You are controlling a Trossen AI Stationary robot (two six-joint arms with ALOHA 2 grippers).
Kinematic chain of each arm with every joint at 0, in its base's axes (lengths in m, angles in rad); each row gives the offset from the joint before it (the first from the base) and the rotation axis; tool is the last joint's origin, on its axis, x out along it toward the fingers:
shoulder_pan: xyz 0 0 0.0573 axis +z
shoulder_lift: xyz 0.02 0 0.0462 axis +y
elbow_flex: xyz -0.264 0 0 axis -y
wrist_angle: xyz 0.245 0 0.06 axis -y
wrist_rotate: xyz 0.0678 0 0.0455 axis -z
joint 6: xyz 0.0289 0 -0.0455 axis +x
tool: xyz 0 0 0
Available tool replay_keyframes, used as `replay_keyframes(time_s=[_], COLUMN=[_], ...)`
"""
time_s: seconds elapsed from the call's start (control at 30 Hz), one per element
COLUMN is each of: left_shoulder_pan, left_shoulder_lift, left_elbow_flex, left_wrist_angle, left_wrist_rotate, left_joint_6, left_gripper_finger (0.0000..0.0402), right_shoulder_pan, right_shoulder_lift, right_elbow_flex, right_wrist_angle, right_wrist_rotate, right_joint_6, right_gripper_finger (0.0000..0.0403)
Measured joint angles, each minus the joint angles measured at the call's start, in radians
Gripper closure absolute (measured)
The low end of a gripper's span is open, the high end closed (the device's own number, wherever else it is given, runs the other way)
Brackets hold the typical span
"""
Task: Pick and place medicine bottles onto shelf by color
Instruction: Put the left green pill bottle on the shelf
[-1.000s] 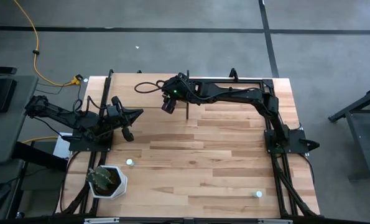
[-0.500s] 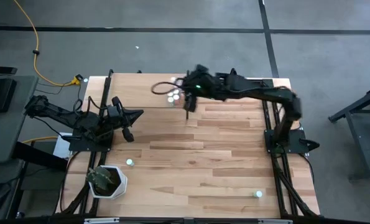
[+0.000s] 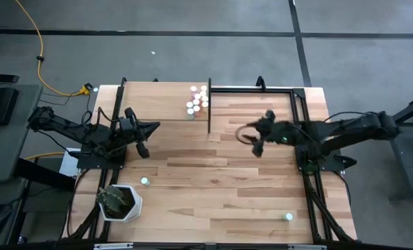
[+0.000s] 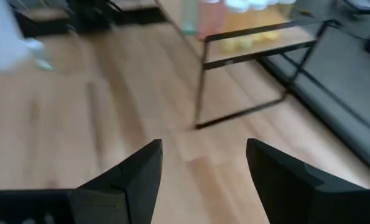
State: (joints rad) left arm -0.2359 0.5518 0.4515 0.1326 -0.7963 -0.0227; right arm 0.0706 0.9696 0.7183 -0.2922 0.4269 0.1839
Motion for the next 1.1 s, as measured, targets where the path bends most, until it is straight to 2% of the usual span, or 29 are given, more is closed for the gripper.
replay_keyframes(time_s=[0.2, 0.3, 0.37, 0.43, 0.53, 0.67, 0.73, 0.83, 0.9, 0.97, 1.1], left_shoulder_pan=[0.0, 0.01, 0.034, 0.062, 0.088, 0.087, 0.077, 0.057, 0.038, 0.009, -0.05], left_shoulder_lift=[0.033, 0.113, 0.194, 0.284, 0.405, 0.556, 0.628, 0.719, 0.759, 0.786, 0.809], left_elbow_flex=[0.0, 0.0, 0.002, 0.036, 0.181, 0.469, 0.591, 0.703, 0.708, 0.682, 0.586], left_wrist_angle=[0.07, 0.181, 0.257, 0.246, -0.012, -0.621, -0.914, -1.219, -1.355, -1.412, -1.391], left_wrist_rotate=[0.0, 0.009, 0.055, 0.114, 0.166, 0.193, 0.259, 0.423, 0.514, 0.569, 0.655], left_joint_6=[0.0, 0.037, 0.073, 0.074, 0.019, -0.156, -0.29, -0.462, -0.565, -0.649, -0.781], left_gripper_finger=[0.0402, 0.0401, 0.0401, 0.0399, 0.0378, 0.0323, 0.0289, 0.0241, 0.0216, 0.0197, 0.0176], right_shoulder_pan=[0.066, 0.074, 0.074, 0.074, 0.075, 0.075, 0.075, 0.075, 0.075, 0.075, 0.075], right_shoulder_lift=[-0.138, -0.153, -0.154, -0.153, -0.153, -0.151, -0.151, -0.151, -0.151, -0.151, -0.151], right_elbow_flex=[-0.258, -0.309, -0.315, -0.314, -0.31, -0.31, -0.31, -0.309, -0.309, -0.309, -0.309], right_wrist_angle=[0.339, 0.453, 0.495, 0.499, 0.501, 0.499, 0.499, 0.498, 0.498, 0.498, 0.495], right_wrist_rotate=[-0.02, -0.017, -0.013, -0.012, -0.012, -0.012, -0.012, -0.012, -0.012, -0.012, -0.012], right_joint_6=[0.015, -0.027, -0.041, -0.053, -0.053, -0.053, -0.051, -0.051, -0.049, -0.032, -0.026], right_gripper_finger=[0.0178, 0.0178, 0.0178, 0.0178, 0.0178, 0.0178, 0.0178, 0.0178, 0.0178, 0.0178, 0.0178])
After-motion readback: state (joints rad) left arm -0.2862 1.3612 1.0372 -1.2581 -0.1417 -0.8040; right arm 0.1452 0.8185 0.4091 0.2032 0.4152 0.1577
